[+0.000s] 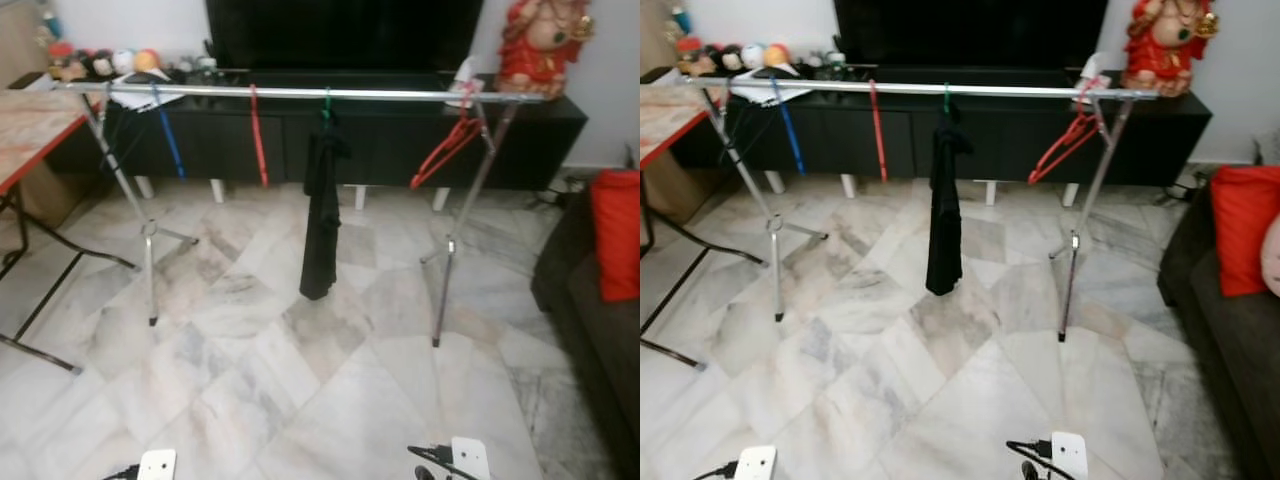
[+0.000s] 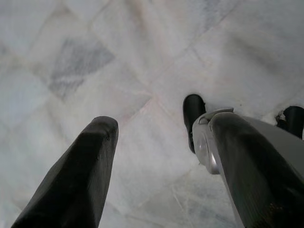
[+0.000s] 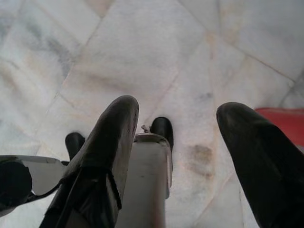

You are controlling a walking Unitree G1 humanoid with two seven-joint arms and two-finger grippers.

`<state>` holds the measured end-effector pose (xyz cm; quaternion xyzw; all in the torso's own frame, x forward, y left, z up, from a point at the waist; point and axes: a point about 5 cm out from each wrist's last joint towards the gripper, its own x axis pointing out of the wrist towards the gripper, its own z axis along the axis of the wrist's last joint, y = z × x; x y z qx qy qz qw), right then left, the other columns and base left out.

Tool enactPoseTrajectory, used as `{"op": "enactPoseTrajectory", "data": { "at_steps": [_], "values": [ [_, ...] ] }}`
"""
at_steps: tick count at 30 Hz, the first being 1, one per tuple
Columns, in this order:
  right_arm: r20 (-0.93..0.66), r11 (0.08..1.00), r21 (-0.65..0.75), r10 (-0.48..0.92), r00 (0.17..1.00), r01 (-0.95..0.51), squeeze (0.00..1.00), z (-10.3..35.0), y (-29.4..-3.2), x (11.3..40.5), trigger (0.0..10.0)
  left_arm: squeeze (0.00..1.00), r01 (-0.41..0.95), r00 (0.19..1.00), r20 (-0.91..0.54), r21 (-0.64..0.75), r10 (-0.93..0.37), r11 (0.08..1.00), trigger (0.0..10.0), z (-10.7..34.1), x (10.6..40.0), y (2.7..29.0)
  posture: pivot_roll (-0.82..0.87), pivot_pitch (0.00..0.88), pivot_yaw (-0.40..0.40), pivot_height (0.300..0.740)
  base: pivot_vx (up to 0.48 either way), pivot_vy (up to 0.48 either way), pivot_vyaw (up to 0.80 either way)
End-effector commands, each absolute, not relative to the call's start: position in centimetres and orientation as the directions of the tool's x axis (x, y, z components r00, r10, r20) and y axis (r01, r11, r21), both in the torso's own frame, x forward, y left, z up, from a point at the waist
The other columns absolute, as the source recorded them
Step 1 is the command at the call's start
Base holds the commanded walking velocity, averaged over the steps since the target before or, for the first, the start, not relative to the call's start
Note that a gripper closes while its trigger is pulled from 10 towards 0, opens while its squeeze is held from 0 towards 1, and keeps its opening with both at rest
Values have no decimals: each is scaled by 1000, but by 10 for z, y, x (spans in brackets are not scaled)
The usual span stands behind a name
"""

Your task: Hang hanger

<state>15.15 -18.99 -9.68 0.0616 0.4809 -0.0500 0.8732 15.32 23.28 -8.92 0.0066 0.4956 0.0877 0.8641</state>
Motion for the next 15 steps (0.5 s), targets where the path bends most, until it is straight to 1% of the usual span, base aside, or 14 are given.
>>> {"op": "enactPoseTrajectory", "data": {
  "at_steps": [1, 4, 6, 8, 9, 11, 13, 15],
  "values": [
    [-856, 987, 55, -33, 515, 154, 0, -98, -191, 147, 10000, 0, -133, 483, -862, 101, 154, 986, 10000, -90, 149, 234, -55, 16, -2, 740, 0, 0, -769],
    [-854, 986, 56, -33, 520, 155, 0, -98, -191, 149, 10000, 0, -130, 472, -863, 132, 179, 983, 10000, -90, 147, 240, -57, 23, 0, 740, 0, 0, -763],
    [-853, 987, 56, -32, 521, 153, 0, -98, -191, 149, 10000, 0, -116, 476, -863, 131, 171, 985, 10000, -90, 147, 239, -57, 23, 0, 740, 0, 0, -759],
    [-853, 987, 57, -32, 520, 153, 0, -98, -191, 149, 10000, 0, -105, 480, -858, 149, 181, 983, 10000, -87, 150, 248, -59, 29, 1, 740, 0, 0, -756],
    [-854, 987, 56, -31, 519, 152, 0, -98, -191, 149, 10000, 0, -124, 488, -848, 167, 207, 978, 10000, -81, 155, 262, -59, 29, 1, 740, 0, -480, -756],
    [-855, 987, 55, -30, 517, 149, 0, -98, -191, 148, 10000, 0, -134, 489, -845, 170, 215, 976, 10000, -78, 156, 266, -61, 32, 0, 740, 0, -480, -750],
    [-858, 987, 53, -32, 513, 150, 0, -99, -194, 146, 10000, 0, -152, 487, -843, 174, 227, 973, 10000, -76, 158, 273, -61, 32, 0, 740, 0, -251, -750],
    [-859, 987, 51, -34, 510, 151, 0, -99, -196, 143, 10000, 0, -141, 483, -845, 182, 228, 973, 10000, -76, 156, 275, -60, 38, 0, 740, 0, 0, -744]
  ]
}}
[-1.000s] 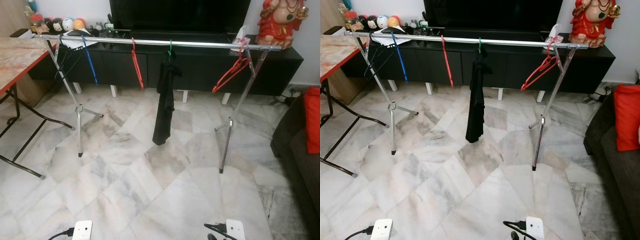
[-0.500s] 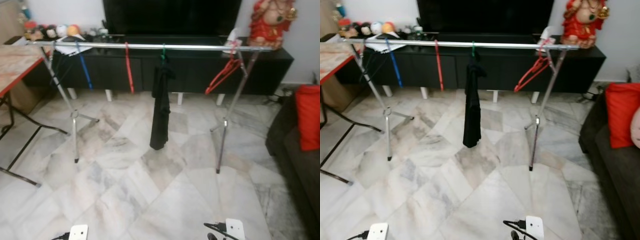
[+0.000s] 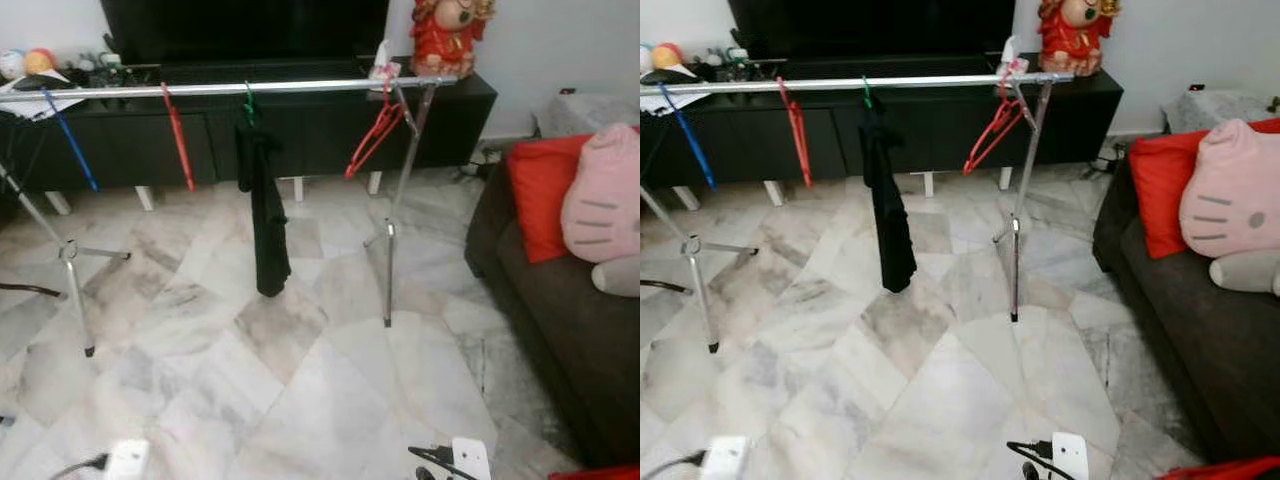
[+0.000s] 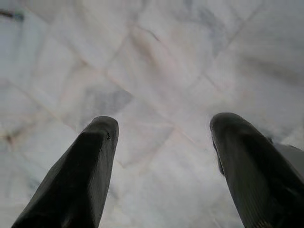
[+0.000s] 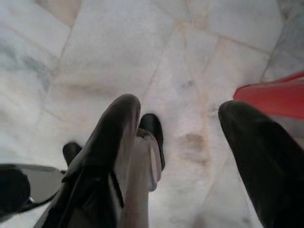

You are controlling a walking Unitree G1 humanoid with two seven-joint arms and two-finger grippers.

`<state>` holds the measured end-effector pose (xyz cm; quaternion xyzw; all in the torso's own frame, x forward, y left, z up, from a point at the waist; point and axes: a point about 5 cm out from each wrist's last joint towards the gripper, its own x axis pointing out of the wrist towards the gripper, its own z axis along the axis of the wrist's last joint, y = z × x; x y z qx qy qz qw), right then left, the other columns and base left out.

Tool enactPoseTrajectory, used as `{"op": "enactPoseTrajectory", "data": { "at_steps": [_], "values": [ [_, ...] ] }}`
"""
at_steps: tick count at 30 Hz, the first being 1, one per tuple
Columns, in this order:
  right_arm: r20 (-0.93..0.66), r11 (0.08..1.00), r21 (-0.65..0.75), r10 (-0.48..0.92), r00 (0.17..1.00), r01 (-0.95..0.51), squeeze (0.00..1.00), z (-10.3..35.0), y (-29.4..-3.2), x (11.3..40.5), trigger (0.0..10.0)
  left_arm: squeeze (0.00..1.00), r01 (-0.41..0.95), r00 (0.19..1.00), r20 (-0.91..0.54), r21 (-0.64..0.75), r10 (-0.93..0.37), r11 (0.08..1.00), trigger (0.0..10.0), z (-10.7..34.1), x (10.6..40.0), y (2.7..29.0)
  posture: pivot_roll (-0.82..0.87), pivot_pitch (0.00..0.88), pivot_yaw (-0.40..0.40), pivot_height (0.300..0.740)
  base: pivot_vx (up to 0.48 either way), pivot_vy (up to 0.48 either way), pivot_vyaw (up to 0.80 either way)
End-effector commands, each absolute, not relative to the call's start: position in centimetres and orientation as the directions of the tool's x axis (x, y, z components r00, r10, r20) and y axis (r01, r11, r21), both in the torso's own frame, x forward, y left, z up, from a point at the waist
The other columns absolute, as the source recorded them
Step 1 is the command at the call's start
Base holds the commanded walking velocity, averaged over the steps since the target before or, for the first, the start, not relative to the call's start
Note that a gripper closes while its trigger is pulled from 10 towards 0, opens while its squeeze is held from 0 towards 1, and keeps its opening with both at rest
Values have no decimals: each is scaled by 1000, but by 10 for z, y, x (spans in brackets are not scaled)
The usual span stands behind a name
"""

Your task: Hang hanger

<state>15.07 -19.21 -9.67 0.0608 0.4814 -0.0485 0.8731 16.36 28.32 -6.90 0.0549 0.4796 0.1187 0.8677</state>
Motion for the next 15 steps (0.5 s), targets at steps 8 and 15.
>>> {"op": "enactPoseTrajectory", "data": {
  "at_steps": [8, 15],
  "values": [
    [-863, 987, 47, -37, 504, 153, 0, -100, -200, 140, 10000, 0, -128, 487, -843, 190, 229, 973, 10000, -73, 158, 279, -62, 47, -1, 740, 0, -300, -744],
    [-868, 987, 49, -33, 495, 152, 0, -102, -195, 136, 10000, 0, -102, 512, -834, 178, 205, 979, 10000, -71, 166, 274, -65, 53, -1, 740, 0, 0, -741]
  ]
}}
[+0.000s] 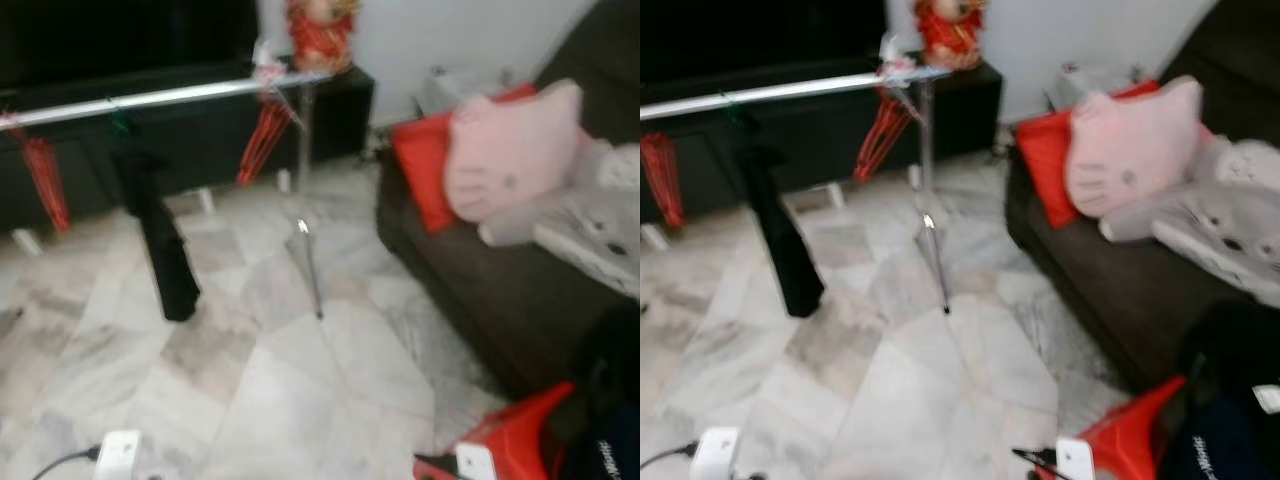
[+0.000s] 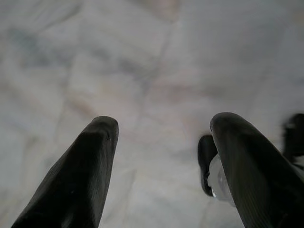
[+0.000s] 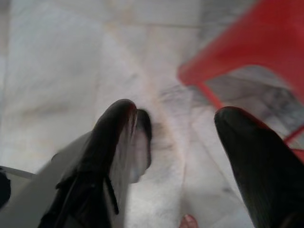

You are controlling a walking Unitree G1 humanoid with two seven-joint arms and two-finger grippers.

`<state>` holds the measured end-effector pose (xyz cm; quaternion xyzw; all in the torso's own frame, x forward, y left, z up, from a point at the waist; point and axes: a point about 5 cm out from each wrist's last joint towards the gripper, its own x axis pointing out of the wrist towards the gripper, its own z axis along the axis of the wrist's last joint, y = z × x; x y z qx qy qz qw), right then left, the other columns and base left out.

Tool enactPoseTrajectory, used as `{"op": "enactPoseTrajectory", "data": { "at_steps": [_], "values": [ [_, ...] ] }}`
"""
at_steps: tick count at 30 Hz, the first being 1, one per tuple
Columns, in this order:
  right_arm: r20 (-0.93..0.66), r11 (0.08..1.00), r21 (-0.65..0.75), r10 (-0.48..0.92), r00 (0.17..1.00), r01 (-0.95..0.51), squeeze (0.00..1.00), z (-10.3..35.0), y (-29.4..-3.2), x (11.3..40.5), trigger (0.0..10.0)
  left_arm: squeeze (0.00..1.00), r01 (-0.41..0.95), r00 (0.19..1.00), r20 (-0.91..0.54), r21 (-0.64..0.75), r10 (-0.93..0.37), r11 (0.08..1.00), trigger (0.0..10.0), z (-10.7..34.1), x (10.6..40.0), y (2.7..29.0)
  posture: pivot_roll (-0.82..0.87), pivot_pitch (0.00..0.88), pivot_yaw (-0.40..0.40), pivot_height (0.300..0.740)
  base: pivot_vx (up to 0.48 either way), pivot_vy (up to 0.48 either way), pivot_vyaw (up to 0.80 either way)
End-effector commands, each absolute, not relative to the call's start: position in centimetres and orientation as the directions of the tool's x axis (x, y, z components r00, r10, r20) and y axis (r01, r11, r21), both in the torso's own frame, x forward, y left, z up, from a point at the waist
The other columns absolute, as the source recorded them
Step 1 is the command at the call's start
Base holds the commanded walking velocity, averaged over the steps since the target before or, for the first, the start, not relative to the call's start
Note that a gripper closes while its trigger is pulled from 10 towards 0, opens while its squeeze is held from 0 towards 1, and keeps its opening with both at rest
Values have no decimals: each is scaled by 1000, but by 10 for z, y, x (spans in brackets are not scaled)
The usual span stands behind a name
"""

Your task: Hang hanger

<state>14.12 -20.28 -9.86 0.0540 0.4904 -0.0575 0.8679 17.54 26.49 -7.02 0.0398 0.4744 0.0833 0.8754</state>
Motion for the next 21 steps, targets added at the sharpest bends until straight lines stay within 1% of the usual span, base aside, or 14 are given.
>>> {"op": "enactPoseTrajectory", "data": {
  "at_steps": [1, 11, 21],
  "values": [
    [-869, 987, 50, -32, 494, 151, 0, -102, -194, 135, 10000, 0, -101, 512, -834, 177, 204, 979, 10000, -71, 167, 274, -65, 53, -1, 740, 0, 0, -738],
    [-870, 988, 56, -22, 493, 143, 0, -103, -185, 136, 10000, 0, -99, 516, -833, 174, 200, 980, 10000, -71, 167, 273, -64, 57, -2, 740, 0, 0, -734],
    [-870, 988, 52, -27, 492, 145, 0, -103, -188, 135, 10000, 0, -98, 518, -832, 171, 197, 980, 10000, -72, 167, 272, -66, 56, -2, 740, 0, 0, -733]
  ]
}}
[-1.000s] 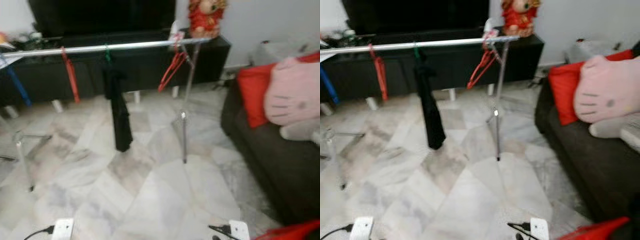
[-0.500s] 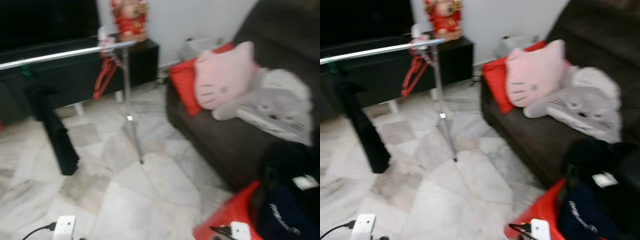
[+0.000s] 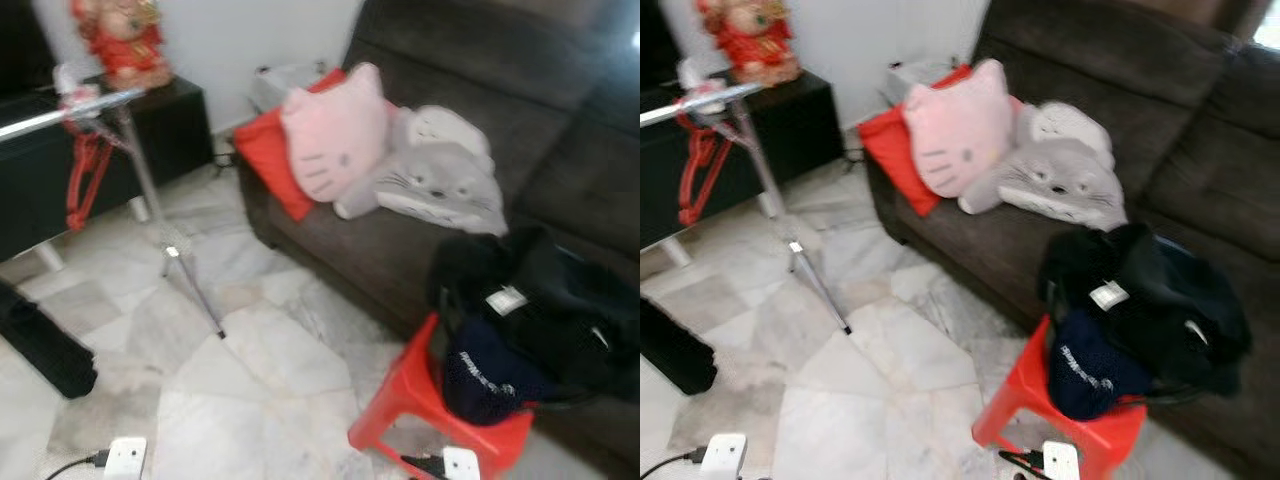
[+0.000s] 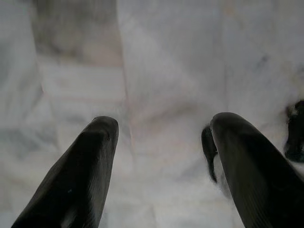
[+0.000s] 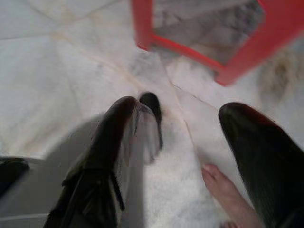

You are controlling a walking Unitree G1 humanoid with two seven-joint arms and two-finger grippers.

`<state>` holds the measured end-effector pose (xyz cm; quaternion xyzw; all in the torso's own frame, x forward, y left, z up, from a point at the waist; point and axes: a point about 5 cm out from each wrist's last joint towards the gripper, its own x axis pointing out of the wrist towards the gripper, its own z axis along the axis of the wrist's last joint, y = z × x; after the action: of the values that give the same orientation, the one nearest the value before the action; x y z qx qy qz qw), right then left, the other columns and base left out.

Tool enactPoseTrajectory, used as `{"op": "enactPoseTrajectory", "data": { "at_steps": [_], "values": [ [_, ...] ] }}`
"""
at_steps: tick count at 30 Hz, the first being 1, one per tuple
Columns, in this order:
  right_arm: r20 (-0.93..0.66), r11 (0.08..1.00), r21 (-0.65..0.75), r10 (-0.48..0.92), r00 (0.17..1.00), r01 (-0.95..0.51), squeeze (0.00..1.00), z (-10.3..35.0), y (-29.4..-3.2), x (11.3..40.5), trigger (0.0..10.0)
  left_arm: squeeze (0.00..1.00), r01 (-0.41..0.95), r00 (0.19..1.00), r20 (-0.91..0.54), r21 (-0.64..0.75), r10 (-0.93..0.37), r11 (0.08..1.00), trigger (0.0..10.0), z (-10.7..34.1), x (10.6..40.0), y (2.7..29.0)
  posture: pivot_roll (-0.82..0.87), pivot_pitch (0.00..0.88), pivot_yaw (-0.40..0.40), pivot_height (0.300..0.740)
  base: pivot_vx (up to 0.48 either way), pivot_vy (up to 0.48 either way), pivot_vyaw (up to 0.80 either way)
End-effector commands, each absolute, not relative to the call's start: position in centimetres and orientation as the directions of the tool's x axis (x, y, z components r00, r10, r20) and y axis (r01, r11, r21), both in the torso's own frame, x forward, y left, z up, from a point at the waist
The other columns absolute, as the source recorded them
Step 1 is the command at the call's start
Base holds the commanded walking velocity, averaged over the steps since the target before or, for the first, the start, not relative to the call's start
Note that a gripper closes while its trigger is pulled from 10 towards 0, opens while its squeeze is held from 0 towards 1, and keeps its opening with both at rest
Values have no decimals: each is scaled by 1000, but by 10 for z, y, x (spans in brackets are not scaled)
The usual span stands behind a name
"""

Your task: Hang hanger

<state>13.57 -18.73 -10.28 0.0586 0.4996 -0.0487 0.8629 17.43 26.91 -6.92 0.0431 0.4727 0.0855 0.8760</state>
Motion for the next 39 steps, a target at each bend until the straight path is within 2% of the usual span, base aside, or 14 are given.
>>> {"op": "enactPoseTrajectory", "data": {
  "at_steps": [1, 16, 30, 33, 39],
  "values": [
    [-870, 988, 51, -28, 492, 146, 0, -103, -189, 135, 10000, 0, -98, 519, -832, 171, 197, 980, 10000, -72, 167, 272, -66, 56, -2, 740, 0, 0, -731],
    [-868, 988, 42, -39, 495, 151, 0, -101, -202, 135, 10000, 0, -84, 521, -832, 170, 189, 982, 10000, -73, 167, 268, -71, 44, 1, 740, 0, 0, -731],
    [-868, 989, 55, -21, 496, 138, 0, -102, -186, 140, 10000, 0, -81, 522, -833, 165, 183, 983, 10000, -74, 166, 265, -69, 25, 5, 740, 0, 0, -731],
    [-867, 989, 54, -24, 498, 141, 0, -101, -189, 141, 10000, 0, -81, 522, -833, 164, 182, 983, 10000, -75, 166, 265, -68, 25, 4, 740, 0, 0, -723],
    [-862, 987, 41, -45, 504, 158, 0, -100, -208, 135, 10000, 0, -80, 522, -834, 162, 180, 984, 10000, -75, 165, 263, -68, 32, 3, 740, 0, 0, 0]
  ]
}}
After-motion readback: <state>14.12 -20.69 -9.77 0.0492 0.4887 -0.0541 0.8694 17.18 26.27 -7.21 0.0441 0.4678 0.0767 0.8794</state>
